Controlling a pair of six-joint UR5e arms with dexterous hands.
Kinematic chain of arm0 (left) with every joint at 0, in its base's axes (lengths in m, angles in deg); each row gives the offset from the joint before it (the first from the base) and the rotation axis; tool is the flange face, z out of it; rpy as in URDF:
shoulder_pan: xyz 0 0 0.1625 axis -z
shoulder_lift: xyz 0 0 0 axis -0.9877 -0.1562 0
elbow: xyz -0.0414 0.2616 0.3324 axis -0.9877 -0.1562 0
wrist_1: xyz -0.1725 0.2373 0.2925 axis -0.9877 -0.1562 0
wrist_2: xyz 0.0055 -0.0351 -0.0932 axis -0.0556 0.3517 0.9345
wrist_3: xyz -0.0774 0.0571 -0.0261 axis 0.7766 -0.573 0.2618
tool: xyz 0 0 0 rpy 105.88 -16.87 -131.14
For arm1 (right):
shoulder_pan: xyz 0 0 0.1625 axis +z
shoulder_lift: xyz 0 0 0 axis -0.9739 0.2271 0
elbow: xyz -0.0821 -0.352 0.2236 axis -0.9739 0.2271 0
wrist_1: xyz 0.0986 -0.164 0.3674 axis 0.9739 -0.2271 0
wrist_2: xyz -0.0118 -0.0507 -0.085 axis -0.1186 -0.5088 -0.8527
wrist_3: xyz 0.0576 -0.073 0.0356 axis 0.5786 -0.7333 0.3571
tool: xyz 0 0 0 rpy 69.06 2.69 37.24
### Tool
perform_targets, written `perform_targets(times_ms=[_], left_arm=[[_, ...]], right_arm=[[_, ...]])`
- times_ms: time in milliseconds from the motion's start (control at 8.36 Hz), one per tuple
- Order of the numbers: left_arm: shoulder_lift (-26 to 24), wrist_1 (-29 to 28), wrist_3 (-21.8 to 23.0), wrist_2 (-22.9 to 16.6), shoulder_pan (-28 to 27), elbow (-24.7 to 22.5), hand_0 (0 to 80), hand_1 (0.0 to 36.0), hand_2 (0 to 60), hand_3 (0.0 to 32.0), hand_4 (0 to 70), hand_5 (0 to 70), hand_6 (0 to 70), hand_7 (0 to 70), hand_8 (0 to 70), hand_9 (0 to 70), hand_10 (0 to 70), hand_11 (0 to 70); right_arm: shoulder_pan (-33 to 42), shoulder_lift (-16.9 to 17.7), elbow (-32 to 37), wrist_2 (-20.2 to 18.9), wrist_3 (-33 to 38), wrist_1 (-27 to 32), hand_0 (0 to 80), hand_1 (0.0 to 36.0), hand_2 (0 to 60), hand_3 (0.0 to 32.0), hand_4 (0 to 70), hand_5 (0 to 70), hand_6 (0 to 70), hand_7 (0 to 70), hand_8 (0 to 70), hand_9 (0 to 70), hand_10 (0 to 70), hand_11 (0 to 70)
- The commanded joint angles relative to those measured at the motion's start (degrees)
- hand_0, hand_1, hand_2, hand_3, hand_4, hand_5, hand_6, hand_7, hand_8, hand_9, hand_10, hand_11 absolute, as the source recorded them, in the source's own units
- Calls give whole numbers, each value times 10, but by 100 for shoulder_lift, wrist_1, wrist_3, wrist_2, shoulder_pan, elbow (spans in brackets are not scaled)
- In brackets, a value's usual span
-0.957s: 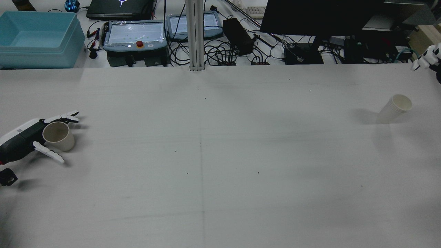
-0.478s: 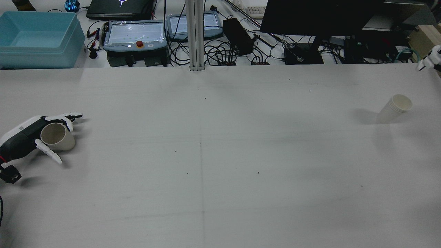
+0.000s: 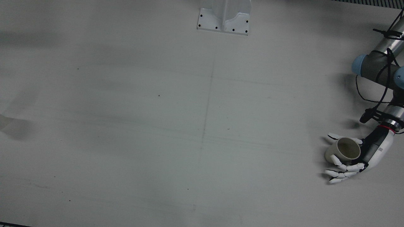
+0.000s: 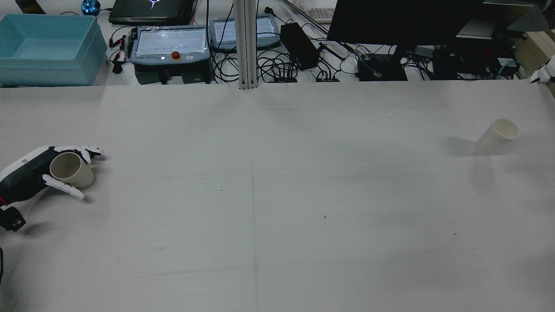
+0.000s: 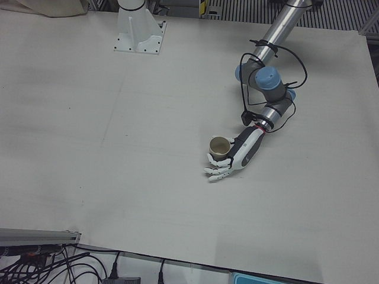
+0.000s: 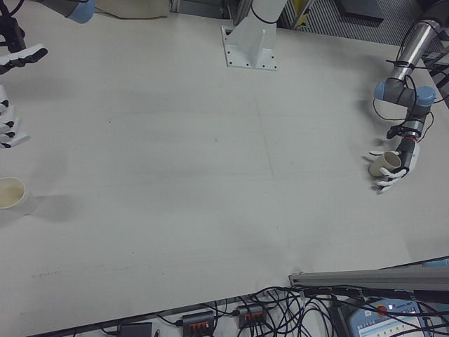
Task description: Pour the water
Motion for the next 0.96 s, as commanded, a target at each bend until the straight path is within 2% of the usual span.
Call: perform_targets(times_ms=[0,120,239,359,478,598,717,837], left_arm=[[0,185,579,-4,0,-71,800,360,600,0,700,700,282,279,147,160,100,172],[0,298,798,4,0,-97,800,360,600,0,700,700,272,278,141,154,98,168],[0,456,835,5,0,-211,800,360,600,0,700,700,266,275,136,148,93,162],[0,501,836,-4,0,-247,800,360,600,0,700,700,258,272,131,142,91,159],[0,502,844,-4,0,-256,800,360,600,0,700,700,254,270,129,140,89,156],[0,580,844,-4,-18,-343,800,360,600,0,700,700,251,270,128,140,90,157],[0,590,844,-4,-35,-378,800,360,600,0,700,700,251,270,129,140,89,158],[0,633,844,-4,-44,-370,800,360,600,0,700,700,249,268,129,140,90,158]], right_arm=[[182,-8,912,-749,-718,321,563,64,0,0,462,599,494,519,385,475,203,301],[173,-34,2381,-716,-660,1681,574,98,0,0,350,492,351,361,270,333,114,178],[277,-121,3648,-672,-390,2930,560,94,0,0,314,428,296,306,236,290,82,132],[348,-201,4131,-672,-239,3326,579,118,0,0,325,418,264,273,190,226,41,73],[401,-201,4231,-663,-229,3338,601,139,0,0,361,429,269,273,165,192,23,49],[341,-271,4406,-663,-237,3338,601,140,0,0,352,419,255,261,150,172,14,37],[279,-724,4739,-672,-264,3330,582,119,0,0,338,397,232,241,141,161,12,33],[252,-1190,5456,-672,-264,3399,584,124,0,0,327,381,204,209,118,132,0,7]])
